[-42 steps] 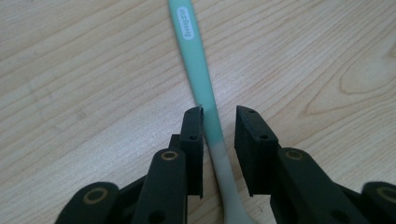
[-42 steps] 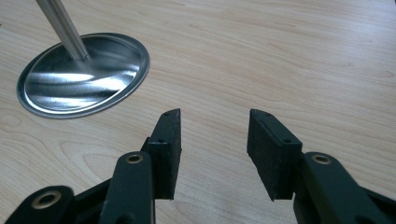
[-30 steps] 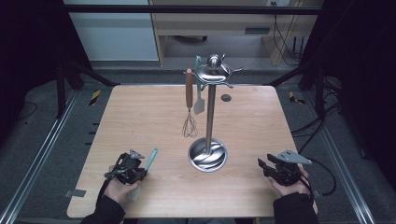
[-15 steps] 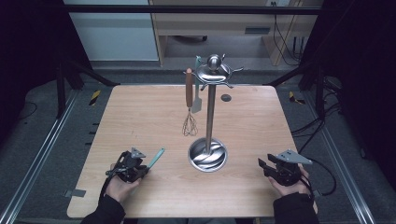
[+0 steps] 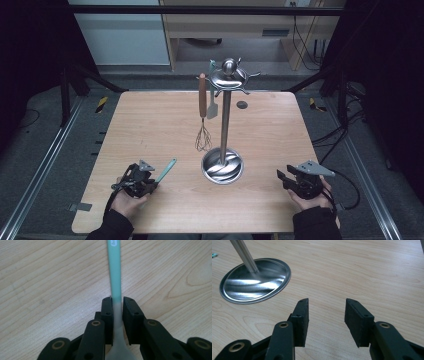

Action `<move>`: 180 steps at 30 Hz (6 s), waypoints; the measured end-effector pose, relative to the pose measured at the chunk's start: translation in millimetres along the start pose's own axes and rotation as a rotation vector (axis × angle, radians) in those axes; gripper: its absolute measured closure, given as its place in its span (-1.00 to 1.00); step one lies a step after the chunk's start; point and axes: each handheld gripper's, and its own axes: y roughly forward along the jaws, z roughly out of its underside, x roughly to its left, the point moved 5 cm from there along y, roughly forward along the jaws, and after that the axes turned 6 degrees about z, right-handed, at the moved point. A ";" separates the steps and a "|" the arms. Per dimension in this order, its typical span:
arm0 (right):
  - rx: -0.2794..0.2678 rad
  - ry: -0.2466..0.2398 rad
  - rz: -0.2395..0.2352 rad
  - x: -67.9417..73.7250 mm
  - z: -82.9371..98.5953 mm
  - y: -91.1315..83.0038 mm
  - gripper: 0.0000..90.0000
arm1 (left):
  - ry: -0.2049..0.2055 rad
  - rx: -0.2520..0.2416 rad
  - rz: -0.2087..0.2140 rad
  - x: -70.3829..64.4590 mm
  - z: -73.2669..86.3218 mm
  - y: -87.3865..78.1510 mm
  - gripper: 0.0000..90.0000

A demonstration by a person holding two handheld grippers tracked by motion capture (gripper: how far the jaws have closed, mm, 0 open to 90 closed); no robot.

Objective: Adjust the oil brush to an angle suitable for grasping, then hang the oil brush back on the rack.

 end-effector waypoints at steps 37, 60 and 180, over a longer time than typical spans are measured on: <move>-0.004 0.012 0.008 -2.2 0.2 0.2 0.21 | 0.005 -0.258 -0.004 -3.1 -7.6 -52.5 0.84; -0.006 0.001 0.024 -3.8 0.7 2.4 0.15 | 0.007 -0.576 -0.018 -15.4 -24.7 -112.0 0.84; 0.006 -0.026 0.040 -6.7 3.0 6.4 0.09 | 0.263 -0.854 0.099 -135.2 -133.7 -186.9 0.84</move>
